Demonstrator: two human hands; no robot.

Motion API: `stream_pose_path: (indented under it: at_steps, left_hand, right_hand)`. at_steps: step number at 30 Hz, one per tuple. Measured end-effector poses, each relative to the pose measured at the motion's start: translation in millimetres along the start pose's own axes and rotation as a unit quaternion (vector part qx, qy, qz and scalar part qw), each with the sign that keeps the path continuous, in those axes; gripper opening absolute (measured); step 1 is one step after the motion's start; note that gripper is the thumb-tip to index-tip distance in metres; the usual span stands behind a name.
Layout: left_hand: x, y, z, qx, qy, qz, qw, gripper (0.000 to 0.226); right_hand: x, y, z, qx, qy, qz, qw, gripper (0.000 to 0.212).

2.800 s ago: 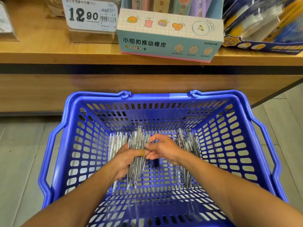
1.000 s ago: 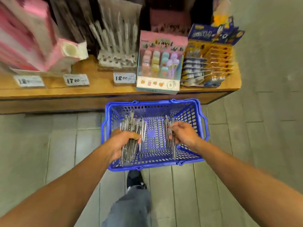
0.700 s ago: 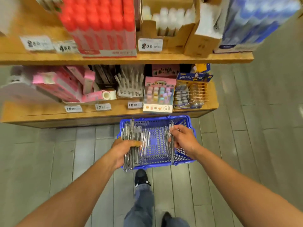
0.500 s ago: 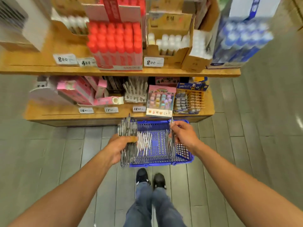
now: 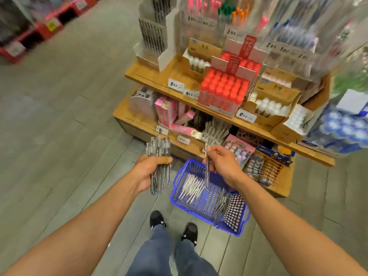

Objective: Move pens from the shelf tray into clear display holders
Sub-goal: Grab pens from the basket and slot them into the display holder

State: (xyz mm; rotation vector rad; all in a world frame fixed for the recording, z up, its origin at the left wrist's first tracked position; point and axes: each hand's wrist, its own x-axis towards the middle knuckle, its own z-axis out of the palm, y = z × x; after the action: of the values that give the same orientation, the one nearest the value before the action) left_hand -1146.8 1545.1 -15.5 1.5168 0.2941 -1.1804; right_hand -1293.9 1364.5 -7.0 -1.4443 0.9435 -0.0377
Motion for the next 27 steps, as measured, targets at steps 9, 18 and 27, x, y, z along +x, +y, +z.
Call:
stream_pose_path:
  at_steps: [9, 18, 27]
  left_hand:
    - [-16.3, 65.7, -112.5, -0.094, 0.043, 0.023, 0.994, 0.014]
    - [18.3, 176.6, -208.4, -0.074, 0.034, 0.036, 0.996, 0.012]
    - [87.8, 282.4, -214.1, -0.016, -0.034, 0.027, 0.999, 0.013]
  right_hand:
    - [43.1, -92.8, 124.8, -0.050, -0.089, -0.036, 0.994, 0.023]
    - [101.2, -178.5, 232.5, -0.030, -0.089, -0.043, 0.995, 0.025]
    - [182.6, -231.5, 246.6, 0.006, -0.022, -0.036, 0.999, 0.020]
